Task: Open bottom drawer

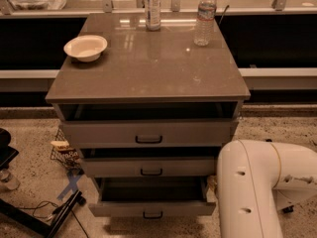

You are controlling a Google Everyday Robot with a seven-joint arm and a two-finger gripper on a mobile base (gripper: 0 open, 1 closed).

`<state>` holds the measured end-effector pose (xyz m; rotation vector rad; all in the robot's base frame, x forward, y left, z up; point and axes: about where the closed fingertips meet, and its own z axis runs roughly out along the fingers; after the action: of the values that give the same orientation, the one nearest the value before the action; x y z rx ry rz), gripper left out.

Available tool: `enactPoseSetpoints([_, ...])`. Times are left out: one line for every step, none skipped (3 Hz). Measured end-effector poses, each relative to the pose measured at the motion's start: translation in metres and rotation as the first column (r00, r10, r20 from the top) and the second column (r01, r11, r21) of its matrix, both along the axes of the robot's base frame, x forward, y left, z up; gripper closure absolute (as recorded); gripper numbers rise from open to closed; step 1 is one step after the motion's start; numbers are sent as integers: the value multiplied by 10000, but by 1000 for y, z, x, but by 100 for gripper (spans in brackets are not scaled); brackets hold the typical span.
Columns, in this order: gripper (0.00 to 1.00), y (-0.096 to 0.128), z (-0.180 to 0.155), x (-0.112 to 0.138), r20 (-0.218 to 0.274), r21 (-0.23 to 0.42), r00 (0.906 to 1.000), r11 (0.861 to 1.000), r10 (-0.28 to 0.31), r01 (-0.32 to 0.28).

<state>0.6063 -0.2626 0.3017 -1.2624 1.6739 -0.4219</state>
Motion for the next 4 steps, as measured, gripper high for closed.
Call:
enactPoseSetpoints([62, 0, 0, 0, 0, 0, 10000, 10000, 0, 0])
enactPoseSetpoints([63, 0, 0, 0, 1, 0, 10000, 10000, 1, -1])
enactPoseSetpoints([94, 0, 0, 0, 0, 0, 10000, 10000, 2, -2])
enactPoseSetpoints([100, 0, 0, 0, 0, 0, 10000, 10000, 2, -2])
